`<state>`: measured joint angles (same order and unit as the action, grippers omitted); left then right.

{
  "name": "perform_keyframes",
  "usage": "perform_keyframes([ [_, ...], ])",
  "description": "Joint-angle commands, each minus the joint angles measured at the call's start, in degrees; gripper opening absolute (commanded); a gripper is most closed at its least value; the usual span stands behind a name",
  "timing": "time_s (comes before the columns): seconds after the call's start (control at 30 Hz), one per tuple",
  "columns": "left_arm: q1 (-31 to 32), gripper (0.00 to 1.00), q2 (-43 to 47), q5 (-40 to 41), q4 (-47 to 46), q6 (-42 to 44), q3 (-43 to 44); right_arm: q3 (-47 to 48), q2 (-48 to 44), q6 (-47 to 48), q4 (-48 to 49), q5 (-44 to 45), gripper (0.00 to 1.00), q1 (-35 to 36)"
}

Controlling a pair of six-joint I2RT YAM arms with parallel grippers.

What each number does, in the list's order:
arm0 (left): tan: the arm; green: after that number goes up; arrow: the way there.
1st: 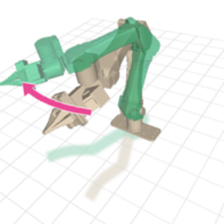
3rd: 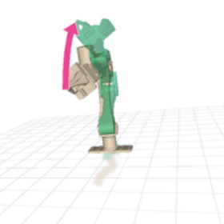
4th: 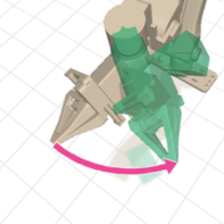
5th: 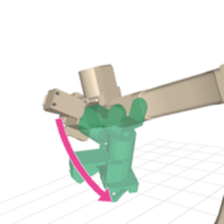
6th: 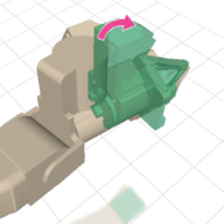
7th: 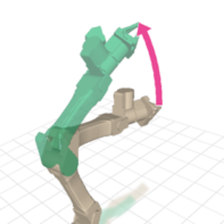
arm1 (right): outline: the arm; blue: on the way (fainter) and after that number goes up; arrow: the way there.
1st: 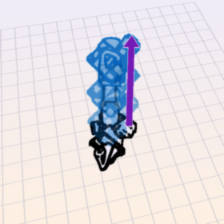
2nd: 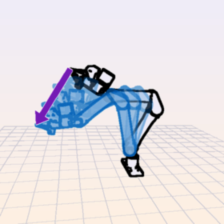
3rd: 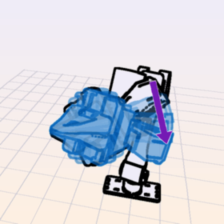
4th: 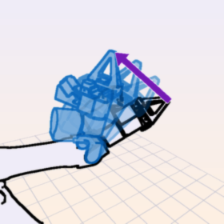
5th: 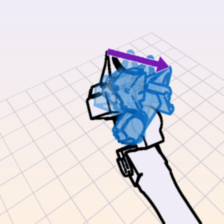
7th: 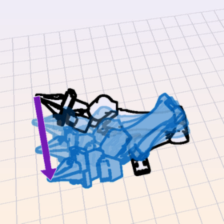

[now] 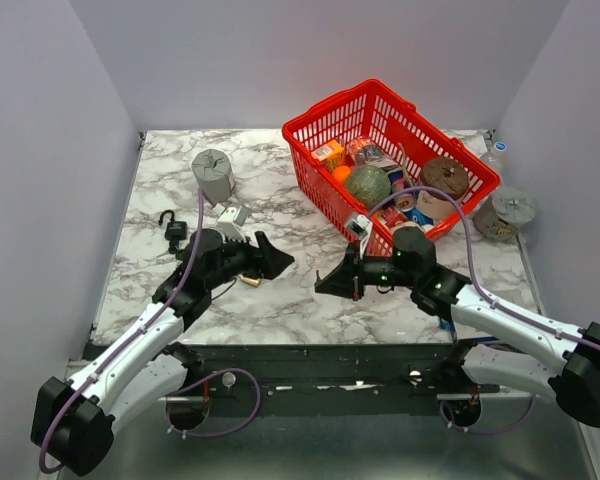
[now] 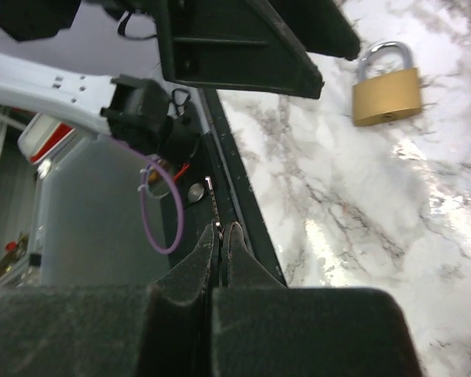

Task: Unlock with the key

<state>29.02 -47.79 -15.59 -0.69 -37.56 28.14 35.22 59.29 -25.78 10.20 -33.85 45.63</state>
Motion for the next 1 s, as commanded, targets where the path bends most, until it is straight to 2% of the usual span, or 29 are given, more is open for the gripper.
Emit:
perform_keyframes([
  [0.0,0.2,0.87,0.5,-23.3,1.7,8.1,4.9,3.7,3.1,0.7,0.3,-11.5,0.01,-0.1],
  [0.1,0.3,0.87,0.6,-32.4,1.0,8.3,5.9,5.4,5.2,1.1,0.3,-13.1,0.01,-0.1],
  [0.33,0.3,0.87,0.1,-42.4,-8.9,3.3,3.1,7.1,9.4,0.6,-0.2,-14.6,0.01,-0.2],
  [0.4,0.3,0.87,0.1,-43.2,-11.2,2.8,2.5,7.2,10.3,-0.2,0.4,-15.3,0.01,-0.2],
  [0.7,0.3,0.79,-1.5,-43.2,-10.8,3.5,2.7,8.7,13.6,-2.0,1.8,-16.4,0.01,-0.1],
  [0.97,0.3,0.64,-2.2,-41.8,-8.2,5.0,3.3,8.7,14.8,-3.8,4.1,-17.2,0.01,-0.1],
])
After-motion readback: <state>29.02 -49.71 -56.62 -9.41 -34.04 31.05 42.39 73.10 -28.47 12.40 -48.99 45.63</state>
